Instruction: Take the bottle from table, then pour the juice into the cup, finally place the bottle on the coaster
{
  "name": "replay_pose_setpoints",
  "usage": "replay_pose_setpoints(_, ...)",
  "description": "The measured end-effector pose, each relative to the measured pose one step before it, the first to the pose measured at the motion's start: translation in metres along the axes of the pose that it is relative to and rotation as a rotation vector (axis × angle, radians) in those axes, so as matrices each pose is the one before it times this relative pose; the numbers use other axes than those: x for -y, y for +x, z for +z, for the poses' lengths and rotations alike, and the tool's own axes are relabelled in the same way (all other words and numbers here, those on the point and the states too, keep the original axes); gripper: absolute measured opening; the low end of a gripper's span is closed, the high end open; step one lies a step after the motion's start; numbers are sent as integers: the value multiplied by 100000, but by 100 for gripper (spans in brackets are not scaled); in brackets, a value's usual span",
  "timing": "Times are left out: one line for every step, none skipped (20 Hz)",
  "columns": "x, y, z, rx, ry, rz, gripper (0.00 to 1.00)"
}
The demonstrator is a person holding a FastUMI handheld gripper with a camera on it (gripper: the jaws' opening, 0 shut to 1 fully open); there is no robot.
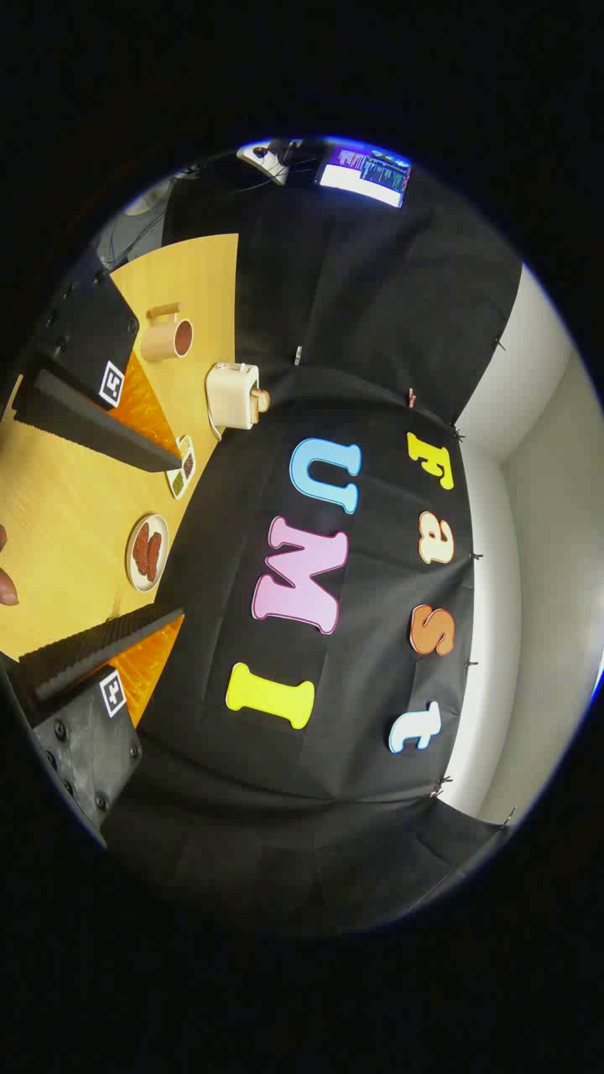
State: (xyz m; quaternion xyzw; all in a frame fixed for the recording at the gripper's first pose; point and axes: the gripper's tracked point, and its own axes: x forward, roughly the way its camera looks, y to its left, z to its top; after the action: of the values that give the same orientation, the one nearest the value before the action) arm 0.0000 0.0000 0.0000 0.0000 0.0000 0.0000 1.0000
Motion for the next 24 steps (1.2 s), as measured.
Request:
replay_pose_setpoints(-1,20,-82,-32,-177,173,97)
replay_pose_setpoints(-61,4,-72,-279,-57,94,97)
replay_pose_setpoints(-95,-91,-223,-408,127,155,97)
replay_pose_setpoints(-4,19,-74,-148,208,40,97)
replay_pose_setpoints(-20,56,70,19,45,33,97)
replay_pose_setpoints(-15,-18,63,219,-131,-75,97)
replay_pose_setpoints(-11,108,-40,3,-150,178,97)
replay_pose_setpoints(-101,-50,-68,-93,-19,207,97)
replay_pose_setpoints(-65,3,-46,-43,99,211,97)
replay_pose_setpoints(-103,-2,-17,5,185,367,97)
replay_pose_setpoints(-115,-18,-3,89,178,318,97)
replay_pose_setpoints(-83,5,43,118,400,182,97)
replay_pose_setpoints(0,79,66,256,575,54,97)
replay_pose_setpoints(-1,53,88,157,557,170,97)
replay_pose_setpoints(-20,21,-76,134,471,31,97)
replay_pose_setpoints(-17,104,-80,-65,214,-10,97)
replay_pose_setpoints(-19,81,-127,-175,88,132,97)
replay_pose_setpoints(-55,125,-197,-202,164,132,97)
replay_pose_setpoints(-100,80,-186,-160,305,258,97)
replay_pose_setpoints(-192,122,-202,-241,359,422,97)
replay_pose_setpoints(-304,147,-326,21,438,811,97)
replay_pose_setpoints(-414,184,-182,276,430,1207,97)
replay_pose_setpoints(-357,172,-345,-92,239,722,97)
replay_pose_setpoints(-344,134,-454,-459,159,793,97)
